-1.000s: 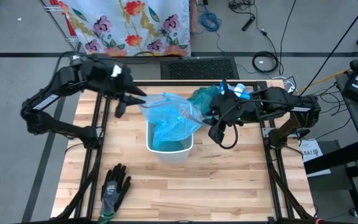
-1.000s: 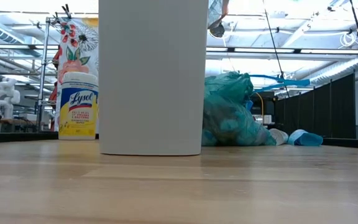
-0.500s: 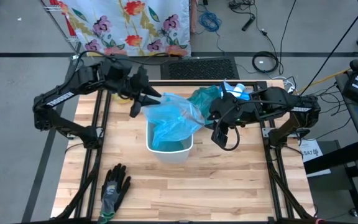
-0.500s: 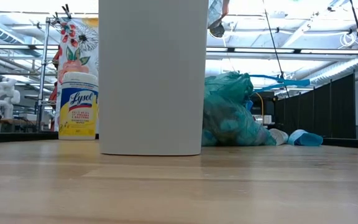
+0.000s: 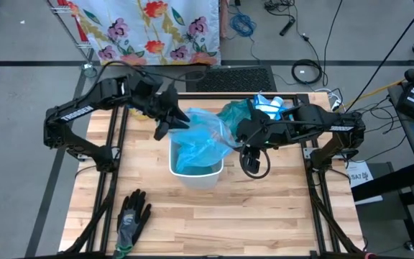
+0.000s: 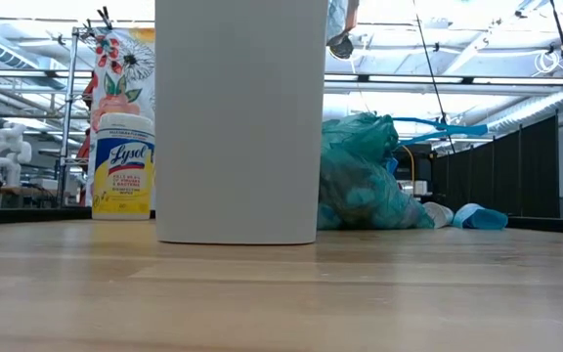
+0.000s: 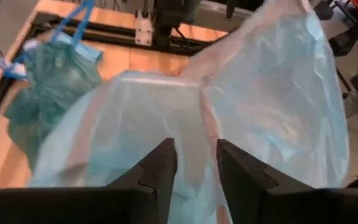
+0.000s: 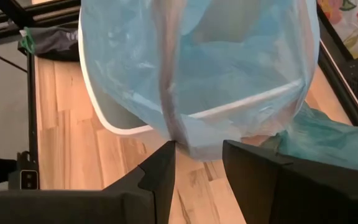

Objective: Place trash/remove bag and relplace
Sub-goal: Insert the light blue trash bag into the white trash bin

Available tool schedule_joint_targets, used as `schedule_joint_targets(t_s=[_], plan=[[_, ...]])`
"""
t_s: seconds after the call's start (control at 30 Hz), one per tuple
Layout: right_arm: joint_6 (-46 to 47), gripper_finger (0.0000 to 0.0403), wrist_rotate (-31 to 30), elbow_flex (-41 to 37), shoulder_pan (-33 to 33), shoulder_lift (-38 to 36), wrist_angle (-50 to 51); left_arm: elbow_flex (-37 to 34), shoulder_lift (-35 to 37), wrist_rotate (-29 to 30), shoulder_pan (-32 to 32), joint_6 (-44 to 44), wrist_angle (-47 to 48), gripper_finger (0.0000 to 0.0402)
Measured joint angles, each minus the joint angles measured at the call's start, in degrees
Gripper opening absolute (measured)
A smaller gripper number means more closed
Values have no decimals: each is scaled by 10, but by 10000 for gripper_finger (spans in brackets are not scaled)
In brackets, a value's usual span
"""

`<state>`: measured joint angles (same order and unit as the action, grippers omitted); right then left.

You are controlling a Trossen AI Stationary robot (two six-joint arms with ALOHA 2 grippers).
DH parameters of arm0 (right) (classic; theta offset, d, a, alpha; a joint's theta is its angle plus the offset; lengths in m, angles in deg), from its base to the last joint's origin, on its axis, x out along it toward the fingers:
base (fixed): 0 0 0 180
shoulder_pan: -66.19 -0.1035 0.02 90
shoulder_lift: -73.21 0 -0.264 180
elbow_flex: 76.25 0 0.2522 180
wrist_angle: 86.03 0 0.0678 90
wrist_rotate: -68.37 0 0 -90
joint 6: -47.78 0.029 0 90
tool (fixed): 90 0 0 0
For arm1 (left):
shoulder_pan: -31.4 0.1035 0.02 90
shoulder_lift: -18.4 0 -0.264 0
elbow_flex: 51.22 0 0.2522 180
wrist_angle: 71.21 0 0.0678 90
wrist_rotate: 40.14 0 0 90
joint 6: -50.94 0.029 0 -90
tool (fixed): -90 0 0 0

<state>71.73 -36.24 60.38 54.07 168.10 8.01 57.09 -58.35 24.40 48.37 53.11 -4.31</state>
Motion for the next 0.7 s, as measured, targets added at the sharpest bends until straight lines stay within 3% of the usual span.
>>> schedule_joint_targets(t_s=[0.3,0.43,0.6,0.7], plan=[[-14,120,0,0,0,4,-11,0,0,-22,-35,-5,17,10],[-28,85,0,0,0,5,-29,0,0,-22,-58,-22,20,4],[-28,13,2,0,-3,5,-31,0,0,-15,-88,-41,42,2],[-32,6,22,0,-13,5,-40,0,0,-13,-110,-63,45,2]])
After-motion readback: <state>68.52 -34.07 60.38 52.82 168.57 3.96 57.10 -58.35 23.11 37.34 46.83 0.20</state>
